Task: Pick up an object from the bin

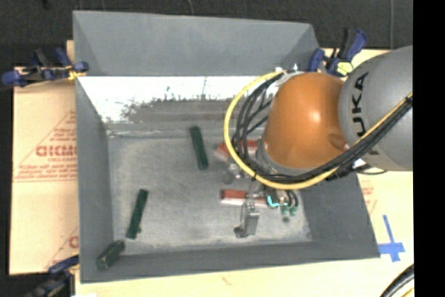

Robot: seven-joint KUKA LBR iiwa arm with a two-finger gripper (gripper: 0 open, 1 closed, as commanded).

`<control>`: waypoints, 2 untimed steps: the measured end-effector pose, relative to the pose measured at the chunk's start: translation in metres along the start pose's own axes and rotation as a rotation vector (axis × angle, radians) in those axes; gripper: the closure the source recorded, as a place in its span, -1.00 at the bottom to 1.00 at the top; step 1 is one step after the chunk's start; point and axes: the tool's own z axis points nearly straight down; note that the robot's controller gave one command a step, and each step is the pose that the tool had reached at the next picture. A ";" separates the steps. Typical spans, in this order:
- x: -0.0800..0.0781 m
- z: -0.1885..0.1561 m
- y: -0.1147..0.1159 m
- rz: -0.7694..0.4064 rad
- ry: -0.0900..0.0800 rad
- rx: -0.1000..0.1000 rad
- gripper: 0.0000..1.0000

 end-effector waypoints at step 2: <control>-0.030 0.044 -0.021 -0.071 -0.014 0.002 -1.00</control>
Offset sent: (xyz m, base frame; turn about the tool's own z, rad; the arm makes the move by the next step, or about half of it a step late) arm 0.0604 -0.0468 -0.1105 -0.1609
